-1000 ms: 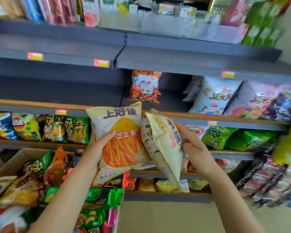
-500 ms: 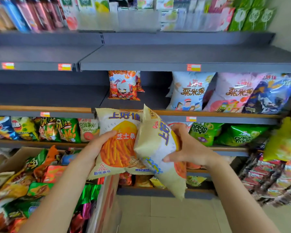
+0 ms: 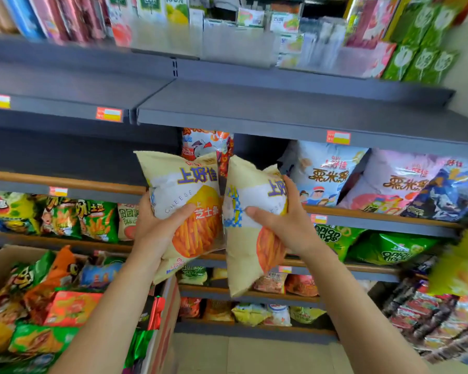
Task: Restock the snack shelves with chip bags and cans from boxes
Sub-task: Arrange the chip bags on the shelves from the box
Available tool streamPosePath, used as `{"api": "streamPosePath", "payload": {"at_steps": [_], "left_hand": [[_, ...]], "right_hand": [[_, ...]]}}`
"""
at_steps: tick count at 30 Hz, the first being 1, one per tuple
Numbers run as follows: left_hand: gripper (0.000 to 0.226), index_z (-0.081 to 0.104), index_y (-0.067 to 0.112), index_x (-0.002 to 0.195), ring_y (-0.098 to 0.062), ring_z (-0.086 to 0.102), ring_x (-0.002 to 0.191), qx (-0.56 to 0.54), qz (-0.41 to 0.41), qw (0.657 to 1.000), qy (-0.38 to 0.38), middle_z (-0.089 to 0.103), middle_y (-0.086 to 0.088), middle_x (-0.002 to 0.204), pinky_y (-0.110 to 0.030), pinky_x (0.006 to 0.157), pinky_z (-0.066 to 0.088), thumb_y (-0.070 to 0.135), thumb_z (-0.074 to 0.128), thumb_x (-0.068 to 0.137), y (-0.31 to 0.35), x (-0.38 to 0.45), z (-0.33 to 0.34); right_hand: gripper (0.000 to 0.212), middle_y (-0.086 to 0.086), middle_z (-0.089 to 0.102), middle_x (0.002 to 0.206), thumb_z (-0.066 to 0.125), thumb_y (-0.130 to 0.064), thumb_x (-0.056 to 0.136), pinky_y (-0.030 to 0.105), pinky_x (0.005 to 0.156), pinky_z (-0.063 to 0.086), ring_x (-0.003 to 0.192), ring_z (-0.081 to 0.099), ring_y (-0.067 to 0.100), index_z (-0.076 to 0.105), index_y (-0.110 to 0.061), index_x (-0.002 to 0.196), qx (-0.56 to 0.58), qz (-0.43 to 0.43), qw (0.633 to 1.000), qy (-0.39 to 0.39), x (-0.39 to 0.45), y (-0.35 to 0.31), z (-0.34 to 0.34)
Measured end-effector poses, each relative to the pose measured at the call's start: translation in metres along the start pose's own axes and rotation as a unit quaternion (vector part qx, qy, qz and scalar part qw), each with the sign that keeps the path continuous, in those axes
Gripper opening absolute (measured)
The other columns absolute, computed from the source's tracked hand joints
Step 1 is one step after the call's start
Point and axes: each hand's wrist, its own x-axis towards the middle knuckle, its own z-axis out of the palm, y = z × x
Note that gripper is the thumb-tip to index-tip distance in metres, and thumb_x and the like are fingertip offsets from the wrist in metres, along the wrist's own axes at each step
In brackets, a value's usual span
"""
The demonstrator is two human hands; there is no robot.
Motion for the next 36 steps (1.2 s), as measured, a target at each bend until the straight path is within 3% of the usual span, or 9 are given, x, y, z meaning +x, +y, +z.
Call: {"api": "streamPosePath", "payload": {"at_steps": [2, 7, 11, 14, 16, 23, 27, 32, 36], "left_hand": [[0.082, 0.046, 0.031, 0.138, -0.011, 0.065, 0.100, 0.011, 0.005, 1.000, 0.007, 0.062, 0.012, 0.116, -0.035, 0.080, 0.057, 0.033, 0.091, 0.068, -0.003, 0.014, -0.002], [0.074, 0.049, 0.033, 0.135, -0.005, 0.062, 0.094, 0.015, 0.002, 1.000, 0.003, 0.063, 0.012, 0.117, -0.020, 0.071, 0.048, 0.035, 0.088, 0.072, -0.010, 0.038, -0.003], [0.073, 0.046, 0.030, 0.137, 0.000, 0.058, 0.090, 0.012, -0.007, 1.000, 0.008, 0.060, 0.012, 0.117, -0.012, 0.063, 0.040, 0.037, 0.085, 0.075, -0.013, 0.056, -0.005], [0.084, 0.048, 0.033, 0.133, -0.011, 0.066, 0.098, 0.022, -0.030, 0.999, -0.013, 0.065, 0.011, 0.118, -0.031, 0.082, 0.056, 0.051, 0.090, 0.062, -0.016, 0.070, -0.005], [0.093, 0.047, 0.034, 0.134, -0.016, 0.066, 0.105, 0.041, -0.043, 0.998, -0.019, 0.064, 0.010, 0.121, -0.043, 0.091, 0.056, 0.057, 0.090, 0.055, -0.018, 0.078, 0.000], [0.078, 0.046, 0.031, 0.133, -0.016, 0.064, 0.109, 0.050, -0.049, 0.997, -0.034, 0.062, 0.009, 0.123, -0.042, 0.093, 0.055, 0.044, 0.089, 0.068, -0.027, 0.084, 0.012], [0.095, 0.046, 0.033, 0.136, -0.016, 0.065, 0.109, 0.055, -0.049, 0.996, -0.041, 0.062, 0.009, 0.126, -0.041, 0.092, 0.056, 0.057, 0.089, 0.054, -0.034, 0.088, 0.012], [0.087, 0.044, 0.033, 0.139, -0.013, 0.067, 0.108, 0.042, -0.058, 0.996, -0.049, 0.064, 0.011, 0.126, -0.042, 0.091, 0.057, 0.052, 0.087, 0.065, -0.045, 0.089, 0.011], [0.086, 0.043, 0.035, 0.139, -0.014, 0.067, 0.107, 0.039, -0.070, 0.996, -0.047, 0.064, 0.013, 0.124, -0.038, 0.087, 0.057, 0.052, 0.086, 0.067, -0.045, 0.091, 0.010]], "right_hand": [[0.120, -0.007, 0.055, 0.138, 0.078, -0.071, 0.053, 0.041, 0.109, 0.043, 0.127, 0.054, 0.016, 0.017, -0.041, 0.152, -0.080, 0.019, 0.994, 0.072, 0.032, -0.013, 0.008], [0.124, 0.020, 0.040, 0.145, 0.077, -0.070, 0.064, 0.047, 0.111, 0.035, 0.132, 0.045, 0.039, 0.001, -0.036, 0.157, -0.192, 0.086, 0.969, 0.127, 0.099, -0.032, 0.036], [0.114, 0.020, 0.040, 0.141, 0.073, -0.071, 0.067, 0.047, 0.109, 0.030, 0.131, 0.044, 0.039, 0.015, -0.025, 0.154, -0.212, 0.130, 0.947, 0.203, 0.139, -0.034, 0.048], [0.096, 0.017, 0.041, 0.136, 0.070, -0.070, 0.071, 0.048, 0.107, 0.028, 0.130, 0.041, 0.038, 0.037, -0.013, 0.141, -0.250, 0.117, 0.927, 0.256, 0.163, -0.037, 0.051], [0.089, 0.016, 0.042, 0.132, 0.069, -0.067, 0.073, 0.048, 0.105, 0.028, 0.128, 0.040, 0.037, 0.043, -0.010, 0.136, -0.257, 0.106, 0.918, 0.282, 0.179, -0.034, 0.059], [0.126, 0.013, 0.041, 0.135, 0.073, -0.069, 0.062, 0.049, 0.100, 0.034, 0.125, 0.043, 0.035, 0.012, -0.013, 0.157, -0.271, 0.097, 0.904, 0.317, 0.190, 0.020, 0.094], [0.138, 0.018, 0.033, 0.146, 0.078, -0.069, 0.058, 0.054, 0.109, 0.029, 0.135, 0.036, 0.038, -0.001, -0.016, 0.158, -0.250, 0.140, 0.918, 0.273, 0.195, 0.042, 0.095], [0.128, 0.016, 0.032, 0.148, 0.080, -0.061, 0.063, 0.054, 0.111, 0.026, 0.139, 0.030, 0.037, 0.005, -0.018, 0.157, -0.224, 0.140, 0.930, 0.256, 0.203, 0.045, 0.087], [0.116, 0.014, 0.041, 0.140, 0.079, -0.052, 0.066, 0.051, 0.108, 0.030, 0.134, 0.036, 0.037, 0.016, -0.014, 0.156, -0.176, 0.097, 0.921, 0.333, 0.208, 0.049, 0.085]]}}
